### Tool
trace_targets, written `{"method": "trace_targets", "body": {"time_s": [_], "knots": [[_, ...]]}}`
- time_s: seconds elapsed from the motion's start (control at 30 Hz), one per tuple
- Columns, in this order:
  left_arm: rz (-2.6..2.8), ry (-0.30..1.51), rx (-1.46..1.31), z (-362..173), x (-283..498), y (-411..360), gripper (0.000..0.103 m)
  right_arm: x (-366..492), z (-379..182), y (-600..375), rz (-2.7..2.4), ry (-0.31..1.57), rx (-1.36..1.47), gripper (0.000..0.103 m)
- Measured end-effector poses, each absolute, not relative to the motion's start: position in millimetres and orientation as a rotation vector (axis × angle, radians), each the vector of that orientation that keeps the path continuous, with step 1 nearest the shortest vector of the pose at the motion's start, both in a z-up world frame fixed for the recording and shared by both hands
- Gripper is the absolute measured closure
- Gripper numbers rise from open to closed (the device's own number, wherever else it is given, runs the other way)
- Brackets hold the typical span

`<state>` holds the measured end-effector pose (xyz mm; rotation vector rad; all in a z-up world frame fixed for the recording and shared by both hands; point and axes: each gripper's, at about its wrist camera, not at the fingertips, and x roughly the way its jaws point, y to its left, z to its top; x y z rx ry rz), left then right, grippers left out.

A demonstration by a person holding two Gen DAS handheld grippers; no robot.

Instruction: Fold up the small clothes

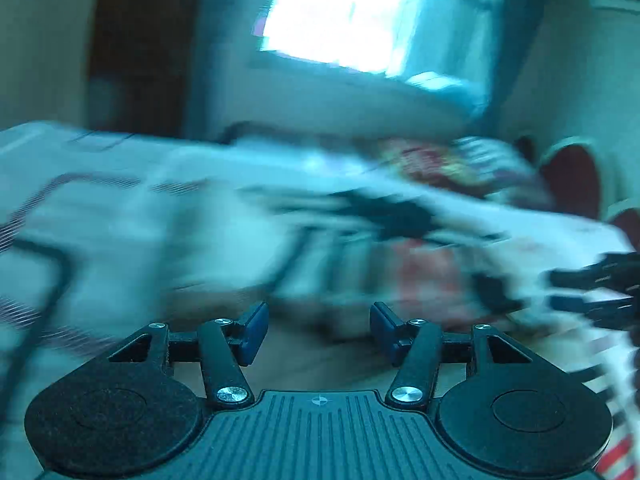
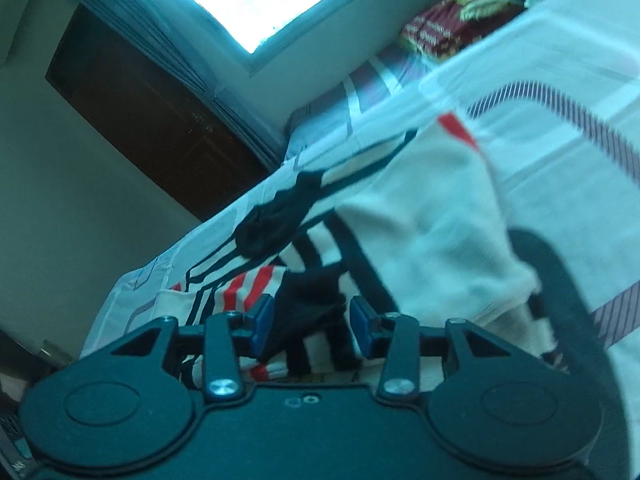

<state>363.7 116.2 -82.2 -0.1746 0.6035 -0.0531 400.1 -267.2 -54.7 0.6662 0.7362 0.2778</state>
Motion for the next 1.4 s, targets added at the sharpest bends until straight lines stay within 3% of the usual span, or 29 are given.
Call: {"method": "trace_targets", "body": {"time_s": [0.13, 0.27, 0.33, 0.4, 0.67, 0.8, 0.97, 1.03, 1.13, 1.3, 1.4], "knots": [[0.002, 0.644, -0.128, -99.5, 378.8, 152.5, 0.047, 411.3, -74.1, -253.5, 0.265, 0.779, 0.711, 0.062], [0.015, 0.643, -0.107, -107.8, 387.6, 158.5, 0.047, 418.7, -79.9, -241.8, 0.230, 0.773, 0.683, 0.071], [0.078, 0.637, -0.109, -116.1, 400.0, 161.1, 0.051, 423.1, -77.0, -235.1, 0.208, 0.768, 0.634, 0.078], [0.052, 0.644, -0.189, -118.7, 404.6, 171.6, 0.059, 424.8, -72.7, -230.2, 0.196, 0.760, 0.588, 0.094], [0.026, 0.662, -0.170, -126.0, 410.7, 172.7, 0.060, 399.9, -32.9, -223.2, 0.203, 0.614, 0.409, 0.095], [0.020, 0.675, -0.157, -126.9, 413.8, 171.2, 0.060, 413.3, -65.7, -226.7, 0.128, 0.741, 0.383, 0.095], [-0.009, 0.691, -0.145, -122.6, 409.7, 175.9, 0.059, 409.2, -71.5, -228.5, 0.138, 0.715, 0.391, 0.095], [-0.032, 0.688, -0.150, -115.9, 399.3, 181.8, 0.059, 408.2, -68.4, -229.7, 0.145, 0.724, 0.382, 0.093], [-0.082, 0.601, -0.176, -94.8, 376.7, 186.0, 0.059, 394.5, -47.6, -233.0, 0.136, 0.660, 0.328, 0.078], [-0.189, 0.587, -0.194, -86.0, 406.0, 148.9, 0.059, 395.7, -35.1, -206.7, 0.244, 0.657, 0.238, 0.085], [-0.175, 0.690, -0.114, -106.0, 431.4, 124.2, 0.059, 404.3, -49.6, -179.1, 0.267, 0.706, 0.105, 0.089]]}}
